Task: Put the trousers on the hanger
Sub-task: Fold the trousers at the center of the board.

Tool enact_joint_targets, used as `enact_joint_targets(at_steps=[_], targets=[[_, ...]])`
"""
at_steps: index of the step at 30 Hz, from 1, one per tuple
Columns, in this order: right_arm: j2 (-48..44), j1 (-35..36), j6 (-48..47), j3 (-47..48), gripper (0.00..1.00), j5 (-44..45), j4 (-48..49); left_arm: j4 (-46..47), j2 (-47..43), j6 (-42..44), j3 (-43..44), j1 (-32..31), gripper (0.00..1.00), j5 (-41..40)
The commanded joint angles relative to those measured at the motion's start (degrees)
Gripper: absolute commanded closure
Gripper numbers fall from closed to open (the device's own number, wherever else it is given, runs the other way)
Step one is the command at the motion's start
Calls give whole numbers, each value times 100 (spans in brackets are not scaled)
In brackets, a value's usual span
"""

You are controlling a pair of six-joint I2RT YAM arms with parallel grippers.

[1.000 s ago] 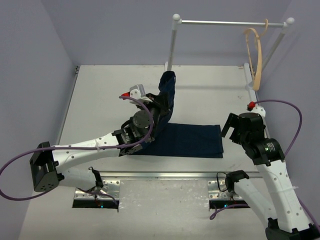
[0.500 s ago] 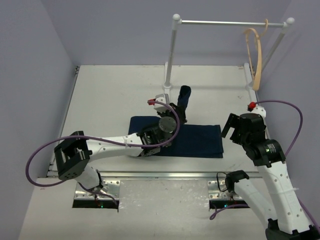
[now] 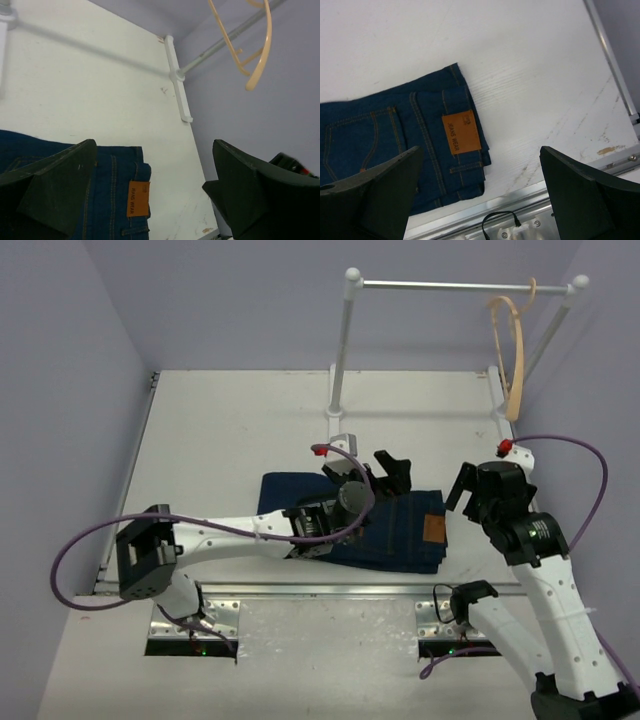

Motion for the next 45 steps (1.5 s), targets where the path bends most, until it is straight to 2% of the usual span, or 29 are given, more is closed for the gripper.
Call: enact_joint_targets(at_steps=[1, 2, 3, 5, 6, 8, 12, 13, 16, 19, 20, 21, 22, 23, 24, 25, 30, 31, 32, 34, 35, 40, 45], targets=[[996, -30, -400, -88, 1, -914, 383, -2556, -1495, -1359, 222, 702, 0, -384], [1279, -30, -422, -173, 1, -1102, 409, -3303, -1621, -1610, 120, 1186, 0, -141], [1523, -30, -382, -270, 1, -1224, 466, -3504, -1743, -1741, -34, 1481, 0, 143], [2089, -85, -389, -644, 1, -1514, 958, -3805, -2004, -1772, -716, 2309, 0, 1137], [2096, -126, -389, -712, 1, -1606, 1108, -3888, -2063, -1772, -909, 2536, 0, 1373], [2808, -328, -443, -638, 1, -1783, 1387, -3729, -2165, -1513, -1478, 3020, 0, 2057], [3877, -620, -730, -296, 1, -1624, 1792, -3480, -2199, -793, -1912, 3199, 0, 2911], [4076, -676, -761, -238, 4, -1558, 1869, -3443, -2204, -667, -1981, 3199, 0, 3027], [4741, -742, -847, -169, 19, -1593, 2129, -3371, -2205, -345, -2169, 3197, 0, 3290], [4860, -730, -908, -353, 65, -2224, 2685, -3356, -2230, -148, -2294, 3199, 0, 3245], [4834, -703, -908, -418, 75, -2215, 2778, -3361, -2231, -88, -2305, 3204, 0, 3239], [4781, -657, -921, -472, 77, -2213, 2797, -3348, -2231, -76, -2308, 3205, 0, 3238], [4697, -594, -951, -535, 83, -2079, 2906, -3332, -2218, 7, -2308, 3205, 0, 3238], [4559, -519, -988, -616, 94, -1973, 2974, -3332, -2207, 72, -2308, 3205, 0, 3199], [4426, -483, -1020, -644, 99, -1930, 2988, -3335, -2195, 98, -2315, 3205, 0, 3161], [4308, -475, -1048, -633, 99, -1910, 2984, -3336, -2179, 110, -2326, 3205, 0, 3133], [3586, -452, -1145, -553, 100, -1697, 2961, -3234, -2127, 101, -2479, 3213, 0, 3123], [3587, -457, -1130, -462, 94, -1618, 2846, -3210, -2115, 100, -2498, 3209, 0, 3149], [3623, -460, -1122, -398, 83, -1535, 2746, -3187, -2108, 100, -2512, 3208, 0, 3167], [3906, -473, -1175, -237, 30, -1380, 2591, -3118, -2067, 110, -2522, 3212, 0, 3255], [4231, -484, -1186, -123, 25, -1358, 2390, -3096, -2051, 116, -2533, 3207, 0, 3310], [4860, -496, -1011, 156, 24, -1627, 2235, -3161, -2020, 189, -2543, 3207, 0, 3270], [5047, -560, -1253, 114, 23, -1873, 2330, -3182, -2046, 341, -2649, 3205, 0, 3256]])
